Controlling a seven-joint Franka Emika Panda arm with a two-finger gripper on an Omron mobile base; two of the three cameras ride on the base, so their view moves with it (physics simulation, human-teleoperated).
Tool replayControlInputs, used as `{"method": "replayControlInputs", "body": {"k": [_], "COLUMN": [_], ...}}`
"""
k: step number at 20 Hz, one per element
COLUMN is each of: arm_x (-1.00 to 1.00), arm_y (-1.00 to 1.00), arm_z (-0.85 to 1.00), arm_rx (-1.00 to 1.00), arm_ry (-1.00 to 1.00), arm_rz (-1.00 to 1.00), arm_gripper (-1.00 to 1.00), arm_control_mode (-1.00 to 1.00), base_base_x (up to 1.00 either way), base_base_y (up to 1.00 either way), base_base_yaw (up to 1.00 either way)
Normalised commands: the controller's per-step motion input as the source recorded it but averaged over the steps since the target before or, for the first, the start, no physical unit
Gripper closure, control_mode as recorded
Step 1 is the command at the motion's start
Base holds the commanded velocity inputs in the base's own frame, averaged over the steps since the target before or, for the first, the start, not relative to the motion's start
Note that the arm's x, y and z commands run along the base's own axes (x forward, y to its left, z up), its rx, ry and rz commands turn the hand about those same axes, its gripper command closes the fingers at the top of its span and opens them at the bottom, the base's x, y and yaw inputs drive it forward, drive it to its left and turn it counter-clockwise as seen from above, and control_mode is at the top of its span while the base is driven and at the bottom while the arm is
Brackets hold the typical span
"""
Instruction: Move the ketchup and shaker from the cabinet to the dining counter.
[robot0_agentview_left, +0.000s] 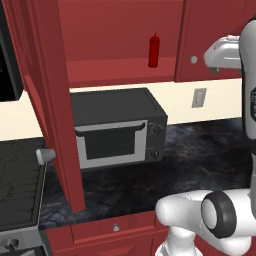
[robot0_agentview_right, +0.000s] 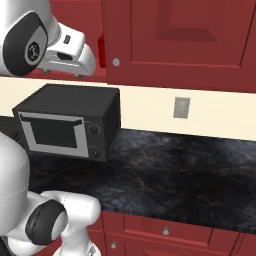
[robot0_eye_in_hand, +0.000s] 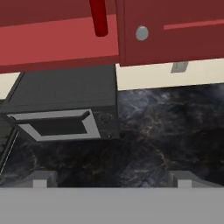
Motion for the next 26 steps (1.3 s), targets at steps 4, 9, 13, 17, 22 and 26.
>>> {"method": "replayControlInputs", "body": {"k": [4,9,13,17,22,26], "arm_x": [0.43,0.47,0.38,0.35,0.37,0.39], "arm_y": [0.00,-0.07,-0.19,-0.19,-0.02,0.00], "arm_z": [0.00,0.00,0.00,0.00,-0.02,-0.06], "arm_rx": [0.00,0.00,0.00,0.00,0.00,0.00], "arm_ry": [0.00,0.00,0.00,0.00,0.00,0.00], "arm_rz": [0.00,0.00,0.00,0.00,0.00,0.00], "arm_gripper": [-1.00,-1.00,-1.00,-1.00,-1.00,-1.00], "arm_control_mode": [-1.00,-1.00,-1.00,-1.00,-1.00,-1.00], "base_base_x": [0.00,0.00,0.00,0.00,0.00,0.00], "base_base_y": [0.00,0.00,0.00,0.00,0.00,0.00], "base_base_yaw": [0.00,0.00,0.00,0.00,0.00,0.00]}}
